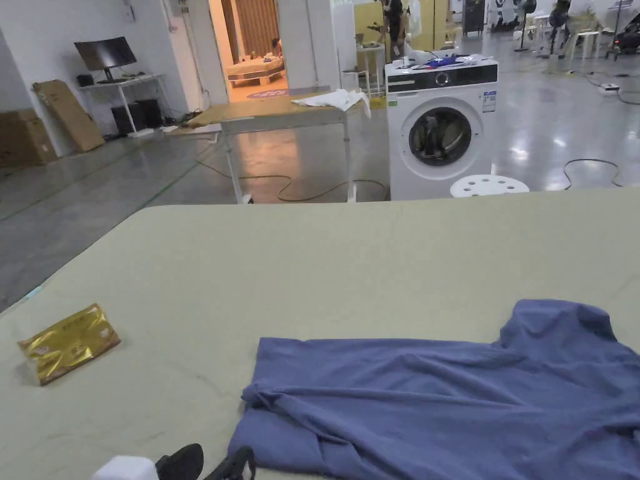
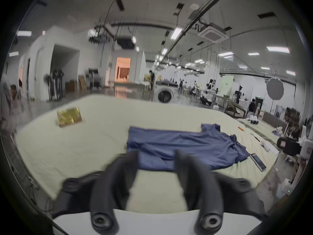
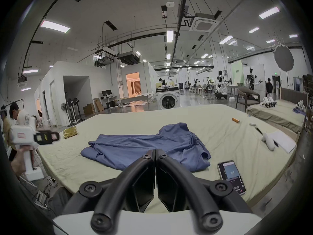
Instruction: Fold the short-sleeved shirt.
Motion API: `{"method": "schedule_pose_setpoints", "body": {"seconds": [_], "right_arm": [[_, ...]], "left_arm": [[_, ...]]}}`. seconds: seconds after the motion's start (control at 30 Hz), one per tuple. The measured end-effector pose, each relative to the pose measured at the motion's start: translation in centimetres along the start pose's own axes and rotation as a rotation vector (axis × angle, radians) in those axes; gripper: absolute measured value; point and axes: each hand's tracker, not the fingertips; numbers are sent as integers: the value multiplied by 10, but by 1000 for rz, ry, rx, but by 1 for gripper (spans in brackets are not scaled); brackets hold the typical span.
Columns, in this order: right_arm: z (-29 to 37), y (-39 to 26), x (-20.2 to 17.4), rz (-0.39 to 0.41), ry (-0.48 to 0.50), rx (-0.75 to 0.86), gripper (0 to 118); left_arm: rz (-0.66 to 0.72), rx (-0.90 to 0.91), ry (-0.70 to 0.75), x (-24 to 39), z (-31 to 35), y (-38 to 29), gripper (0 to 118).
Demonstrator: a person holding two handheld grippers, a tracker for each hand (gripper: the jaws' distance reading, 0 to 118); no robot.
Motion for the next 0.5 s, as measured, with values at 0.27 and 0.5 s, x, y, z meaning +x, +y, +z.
{"method": "schedule_pose_setpoints", "body": {"seconds": [0.27,0.5], "right_arm": [[2,-6,13,-53,-35,-50,0],[2,-13,32,-78,-99,-93,0]], "left_arm": [[-20,-294,159,-51,-164,-16,73],[-118,-390,175,-43,-191,-23,6]]}}
